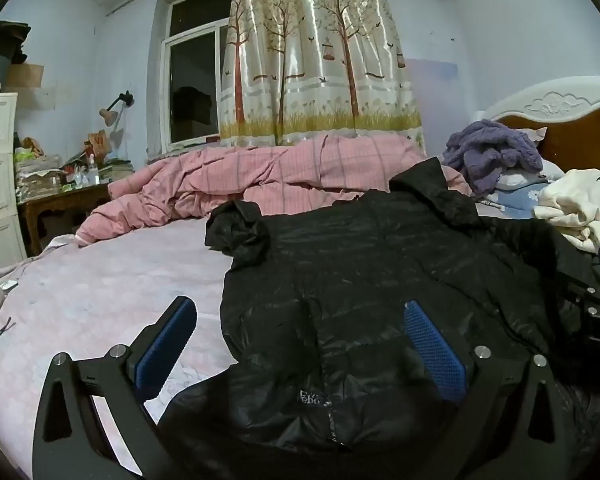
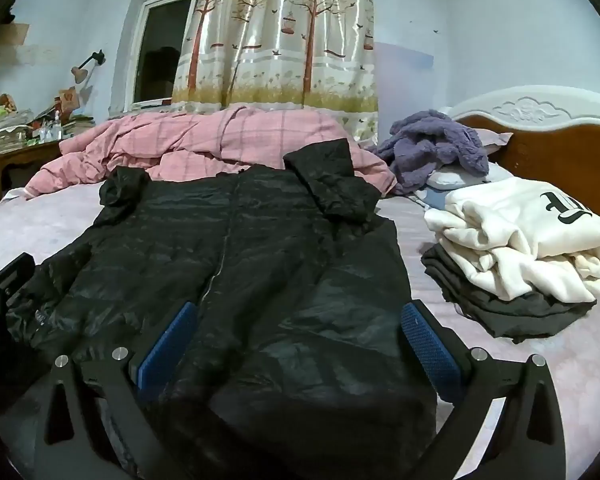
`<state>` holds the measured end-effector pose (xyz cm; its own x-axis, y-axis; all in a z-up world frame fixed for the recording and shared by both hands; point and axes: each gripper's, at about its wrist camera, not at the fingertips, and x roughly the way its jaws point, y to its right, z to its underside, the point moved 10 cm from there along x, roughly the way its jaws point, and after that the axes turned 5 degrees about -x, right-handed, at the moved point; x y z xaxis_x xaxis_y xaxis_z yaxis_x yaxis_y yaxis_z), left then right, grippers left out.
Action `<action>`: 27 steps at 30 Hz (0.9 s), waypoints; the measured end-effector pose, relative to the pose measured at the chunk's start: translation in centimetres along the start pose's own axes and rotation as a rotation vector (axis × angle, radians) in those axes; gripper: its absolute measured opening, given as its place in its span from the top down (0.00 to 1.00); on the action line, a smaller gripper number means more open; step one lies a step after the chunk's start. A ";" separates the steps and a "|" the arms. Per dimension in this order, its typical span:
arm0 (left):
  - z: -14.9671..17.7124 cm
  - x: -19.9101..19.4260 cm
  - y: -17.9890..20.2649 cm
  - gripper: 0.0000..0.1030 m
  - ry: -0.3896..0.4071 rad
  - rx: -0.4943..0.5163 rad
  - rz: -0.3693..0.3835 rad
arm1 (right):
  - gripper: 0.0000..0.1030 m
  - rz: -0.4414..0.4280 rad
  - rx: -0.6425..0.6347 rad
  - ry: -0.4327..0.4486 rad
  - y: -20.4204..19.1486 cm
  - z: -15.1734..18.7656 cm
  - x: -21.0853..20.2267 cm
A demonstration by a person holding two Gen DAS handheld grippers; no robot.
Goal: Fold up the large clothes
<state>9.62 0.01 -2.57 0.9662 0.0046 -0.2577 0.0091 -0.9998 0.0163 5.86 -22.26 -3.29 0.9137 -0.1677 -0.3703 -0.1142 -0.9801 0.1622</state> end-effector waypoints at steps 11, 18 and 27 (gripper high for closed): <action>-0.1 0.1 0.0 0.00 0.010 0.016 -0.007 | 0.00 0.009 0.015 0.003 0.3 0.1 0.0; -0.1 0.1 0.0 0.00 0.009 0.016 -0.007 | 0.00 0.009 0.014 -0.003 0.2 0.2 0.1; -0.1 0.1 0.6 0.00 0.010 0.011 -0.001 | 0.00 0.011 0.013 -0.002 0.5 0.4 0.2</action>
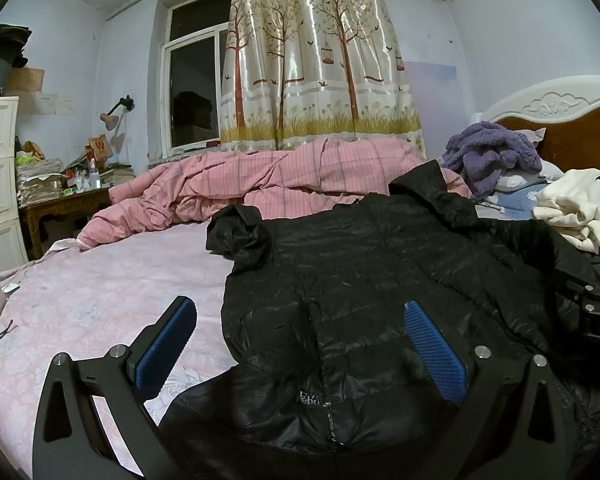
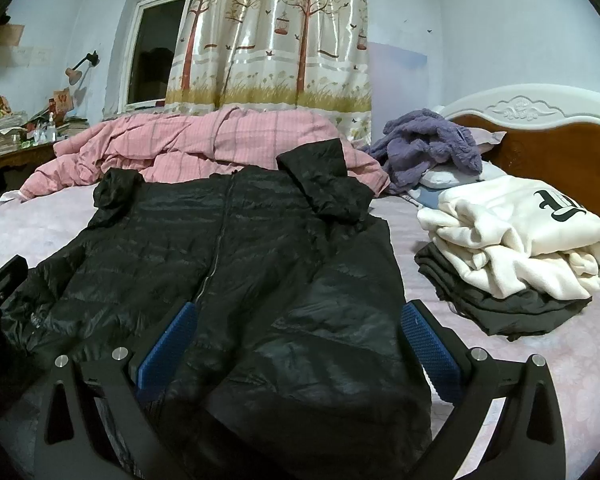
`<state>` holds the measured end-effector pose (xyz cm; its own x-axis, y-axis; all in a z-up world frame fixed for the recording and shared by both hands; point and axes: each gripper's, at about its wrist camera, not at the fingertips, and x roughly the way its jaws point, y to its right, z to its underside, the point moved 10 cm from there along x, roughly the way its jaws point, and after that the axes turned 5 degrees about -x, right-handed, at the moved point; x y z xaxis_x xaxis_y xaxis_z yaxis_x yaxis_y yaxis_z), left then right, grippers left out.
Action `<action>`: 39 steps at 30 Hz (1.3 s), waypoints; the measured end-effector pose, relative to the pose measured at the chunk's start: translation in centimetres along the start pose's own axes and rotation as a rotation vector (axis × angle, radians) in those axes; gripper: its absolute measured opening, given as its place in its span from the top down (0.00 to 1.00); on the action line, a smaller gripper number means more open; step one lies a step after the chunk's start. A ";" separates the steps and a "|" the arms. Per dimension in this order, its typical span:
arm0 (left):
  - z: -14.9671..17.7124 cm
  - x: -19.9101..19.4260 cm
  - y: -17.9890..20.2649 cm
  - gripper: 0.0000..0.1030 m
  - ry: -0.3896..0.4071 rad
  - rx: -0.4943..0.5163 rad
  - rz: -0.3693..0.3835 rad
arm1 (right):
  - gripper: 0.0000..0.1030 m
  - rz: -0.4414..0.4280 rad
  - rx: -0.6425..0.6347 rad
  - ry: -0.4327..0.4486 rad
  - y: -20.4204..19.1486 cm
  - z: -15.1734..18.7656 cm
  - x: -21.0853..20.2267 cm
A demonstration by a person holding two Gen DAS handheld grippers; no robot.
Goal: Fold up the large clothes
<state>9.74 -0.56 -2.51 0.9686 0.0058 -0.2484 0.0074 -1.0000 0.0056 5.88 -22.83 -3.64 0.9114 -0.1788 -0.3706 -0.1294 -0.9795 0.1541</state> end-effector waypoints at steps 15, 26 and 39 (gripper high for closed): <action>-0.2 -0.2 -0.3 0.00 -0.001 0.000 0.008 | 0.00 0.015 -0.092 -0.001 -1.4 -0.2 -0.3; 0.2 -0.8 -0.5 0.00 0.024 0.005 -0.001 | 0.00 0.015 -0.105 0.002 -1.7 -0.1 -0.4; 0.2 -0.9 -0.6 0.00 0.023 0.008 -0.001 | 0.00 0.009 -0.075 -0.015 -1.5 0.1 0.0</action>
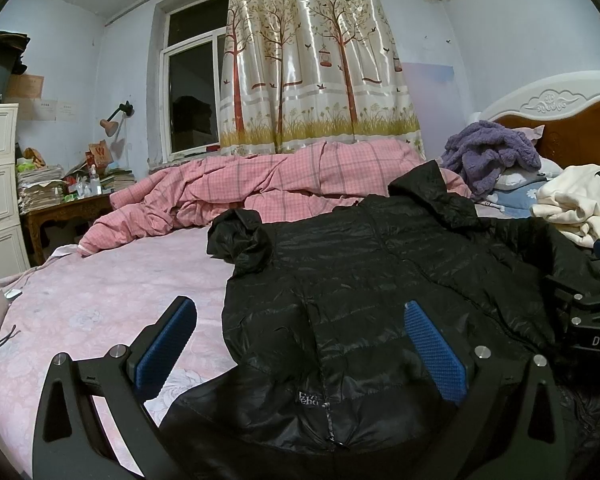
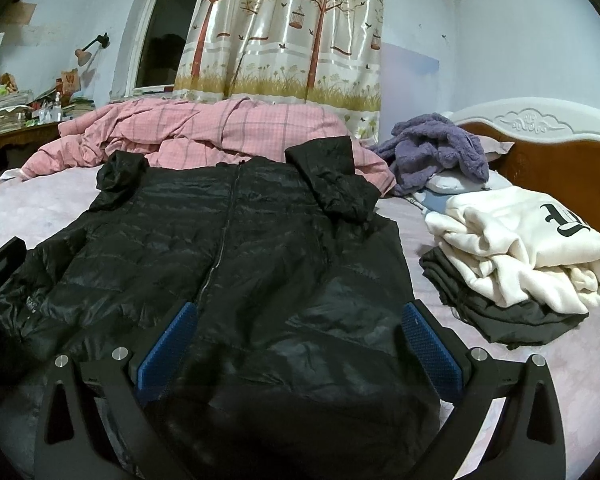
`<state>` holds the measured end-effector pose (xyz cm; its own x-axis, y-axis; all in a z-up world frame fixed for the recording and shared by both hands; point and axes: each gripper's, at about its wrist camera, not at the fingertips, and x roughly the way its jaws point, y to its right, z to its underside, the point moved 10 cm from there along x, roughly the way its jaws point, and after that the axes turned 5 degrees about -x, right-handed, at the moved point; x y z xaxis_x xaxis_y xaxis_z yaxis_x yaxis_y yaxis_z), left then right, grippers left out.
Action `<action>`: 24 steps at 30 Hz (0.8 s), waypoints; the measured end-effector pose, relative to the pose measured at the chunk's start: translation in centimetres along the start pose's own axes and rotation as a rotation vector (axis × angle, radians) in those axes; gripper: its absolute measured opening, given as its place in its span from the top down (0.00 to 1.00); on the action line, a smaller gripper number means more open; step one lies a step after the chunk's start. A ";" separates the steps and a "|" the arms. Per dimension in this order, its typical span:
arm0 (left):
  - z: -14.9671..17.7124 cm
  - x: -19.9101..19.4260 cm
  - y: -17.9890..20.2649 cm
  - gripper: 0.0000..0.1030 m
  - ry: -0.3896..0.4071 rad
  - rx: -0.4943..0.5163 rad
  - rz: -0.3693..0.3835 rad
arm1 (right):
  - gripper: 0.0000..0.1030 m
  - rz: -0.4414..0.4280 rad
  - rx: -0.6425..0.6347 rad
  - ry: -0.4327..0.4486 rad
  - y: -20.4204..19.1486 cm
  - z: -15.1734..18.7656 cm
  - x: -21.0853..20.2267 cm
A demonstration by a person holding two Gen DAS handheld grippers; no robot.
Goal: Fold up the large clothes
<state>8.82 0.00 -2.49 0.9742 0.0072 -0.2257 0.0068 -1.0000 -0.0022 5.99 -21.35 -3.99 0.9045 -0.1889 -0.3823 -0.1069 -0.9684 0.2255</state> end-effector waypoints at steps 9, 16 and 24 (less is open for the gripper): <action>-0.1 0.0 -0.5 0.00 -0.007 -0.010 -0.006 | 0.00 -0.007 0.040 -0.013 0.4 0.1 0.2; -0.1 0.0 -0.6 0.00 -0.015 -0.004 -0.007 | 0.00 -0.002 0.000 -0.022 0.0 0.1 0.2; -0.3 -0.1 -0.6 0.00 0.013 -0.012 -0.020 | 0.00 0.000 0.000 -0.022 0.0 0.2 0.2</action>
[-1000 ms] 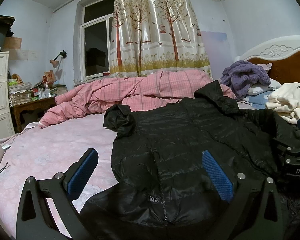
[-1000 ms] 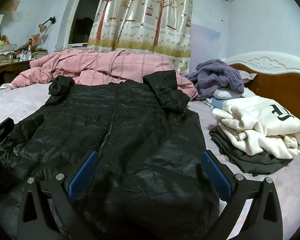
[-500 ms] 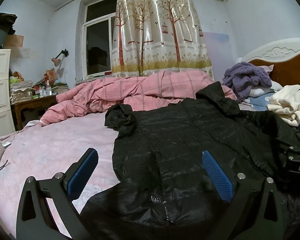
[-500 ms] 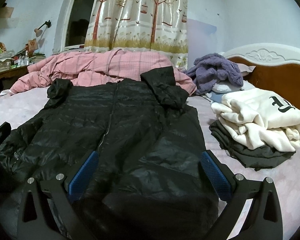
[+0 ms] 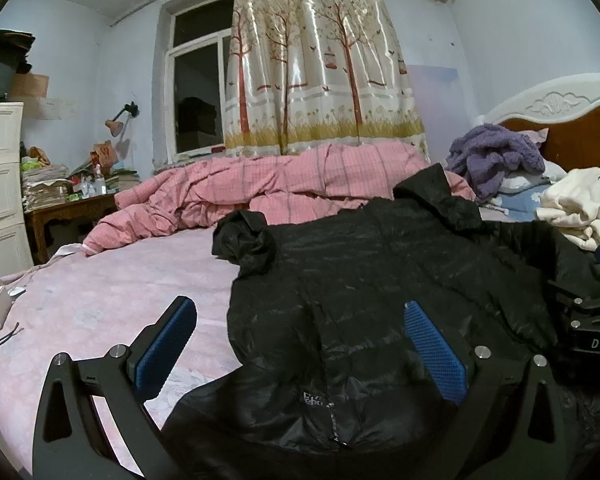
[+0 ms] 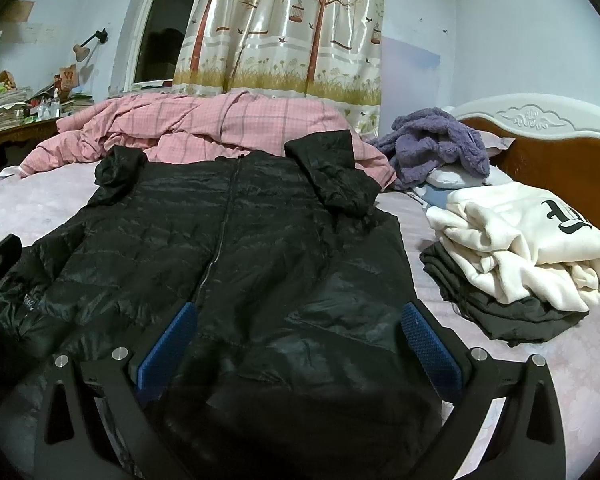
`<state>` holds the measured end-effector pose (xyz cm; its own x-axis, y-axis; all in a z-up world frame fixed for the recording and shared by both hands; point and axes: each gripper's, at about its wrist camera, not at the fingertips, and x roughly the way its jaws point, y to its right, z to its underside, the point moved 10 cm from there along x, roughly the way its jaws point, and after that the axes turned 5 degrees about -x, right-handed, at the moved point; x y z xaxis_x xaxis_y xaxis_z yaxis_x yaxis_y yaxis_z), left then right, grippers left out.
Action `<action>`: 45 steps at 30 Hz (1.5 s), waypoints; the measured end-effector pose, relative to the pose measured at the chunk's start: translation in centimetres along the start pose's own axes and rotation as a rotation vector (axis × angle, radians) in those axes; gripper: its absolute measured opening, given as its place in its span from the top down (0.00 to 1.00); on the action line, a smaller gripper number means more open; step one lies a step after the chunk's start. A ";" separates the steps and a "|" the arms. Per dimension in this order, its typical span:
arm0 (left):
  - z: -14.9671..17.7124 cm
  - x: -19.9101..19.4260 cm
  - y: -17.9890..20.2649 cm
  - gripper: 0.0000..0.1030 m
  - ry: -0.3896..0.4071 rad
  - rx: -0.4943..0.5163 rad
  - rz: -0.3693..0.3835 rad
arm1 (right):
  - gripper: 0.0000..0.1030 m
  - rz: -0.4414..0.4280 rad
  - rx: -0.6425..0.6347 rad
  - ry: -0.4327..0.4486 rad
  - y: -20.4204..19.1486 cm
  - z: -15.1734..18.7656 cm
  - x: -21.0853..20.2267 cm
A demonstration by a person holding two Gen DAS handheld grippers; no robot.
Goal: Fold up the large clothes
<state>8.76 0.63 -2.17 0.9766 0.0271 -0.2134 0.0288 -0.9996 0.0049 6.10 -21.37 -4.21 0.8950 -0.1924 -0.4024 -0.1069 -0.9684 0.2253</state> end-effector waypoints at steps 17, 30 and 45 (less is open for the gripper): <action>-0.1 -0.4 -1.1 0.00 0.032 -0.041 0.012 | 0.00 0.000 0.016 0.023 0.9 -0.2 -0.5; -1.1 -0.4 -0.5 0.00 0.049 0.013 0.052 | 0.00 0.006 0.012 0.013 0.8 -0.3 -0.7; -5.5 -5.0 -2.7 0.00 0.134 0.033 0.003 | 0.00 -0.086 0.087 -0.016 0.3 -1.0 -3.0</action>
<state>4.98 3.23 4.23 0.9965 0.0228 -0.0807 0.0207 -0.9994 -0.0270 3.84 -20.97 -2.09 0.8957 -0.1101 -0.4307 -0.0682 -0.9914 0.1115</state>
